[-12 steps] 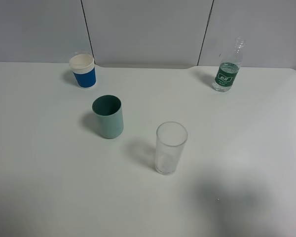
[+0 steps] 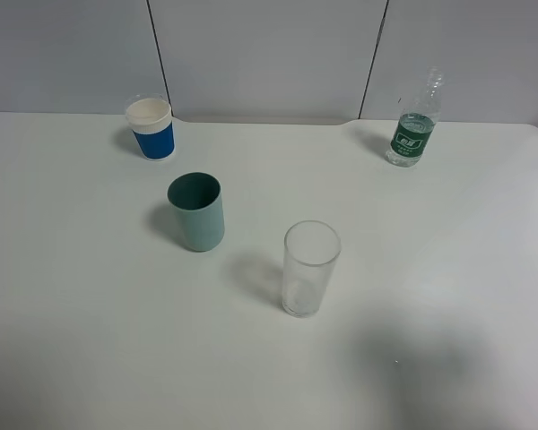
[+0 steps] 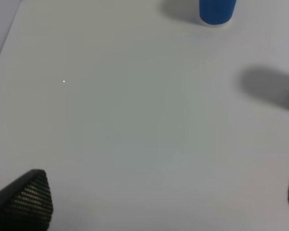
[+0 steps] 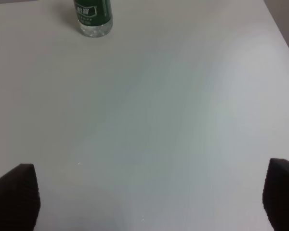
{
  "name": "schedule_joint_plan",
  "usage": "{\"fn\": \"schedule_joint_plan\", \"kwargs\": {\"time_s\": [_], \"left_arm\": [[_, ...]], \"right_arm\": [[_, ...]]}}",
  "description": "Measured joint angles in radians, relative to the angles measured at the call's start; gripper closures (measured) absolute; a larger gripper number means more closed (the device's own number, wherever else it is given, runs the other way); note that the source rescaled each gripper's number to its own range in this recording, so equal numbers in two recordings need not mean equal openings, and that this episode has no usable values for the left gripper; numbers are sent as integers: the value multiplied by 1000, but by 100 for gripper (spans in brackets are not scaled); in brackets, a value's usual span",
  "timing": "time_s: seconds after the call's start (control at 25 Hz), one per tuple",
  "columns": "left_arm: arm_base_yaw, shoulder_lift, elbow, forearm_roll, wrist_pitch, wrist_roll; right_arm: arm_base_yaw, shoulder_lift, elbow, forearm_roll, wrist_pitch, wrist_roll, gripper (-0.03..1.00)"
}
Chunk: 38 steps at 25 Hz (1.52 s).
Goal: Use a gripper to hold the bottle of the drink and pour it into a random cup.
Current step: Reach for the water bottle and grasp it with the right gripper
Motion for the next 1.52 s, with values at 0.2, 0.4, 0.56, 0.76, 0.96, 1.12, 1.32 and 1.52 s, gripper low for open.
{"fn": "schedule_joint_plan", "kwargs": {"time_s": [0.2,0.4,0.56,0.76,0.96,1.12,1.32,1.52], "left_arm": [[0,0,0,0,0,0],[0,0,0,0,0,0],[0,0,0,0,0,0],[0,0,0,0,0,0],[0,0,0,0,0,0],[0,0,0,0,0,0],[0,0,0,0,0,0],[0,0,0,0,0,0]], "right_arm": [[0,0,0,0,0,0,9],[0,0,0,0,0,0,9],[0,0,0,0,0,0,9],[0,0,0,0,0,0,9],[0,0,0,0,0,0,9],[0,0,0,0,0,0,9],[0,0,0,0,0,0,9],[0,0,0,0,0,0,9]]}}
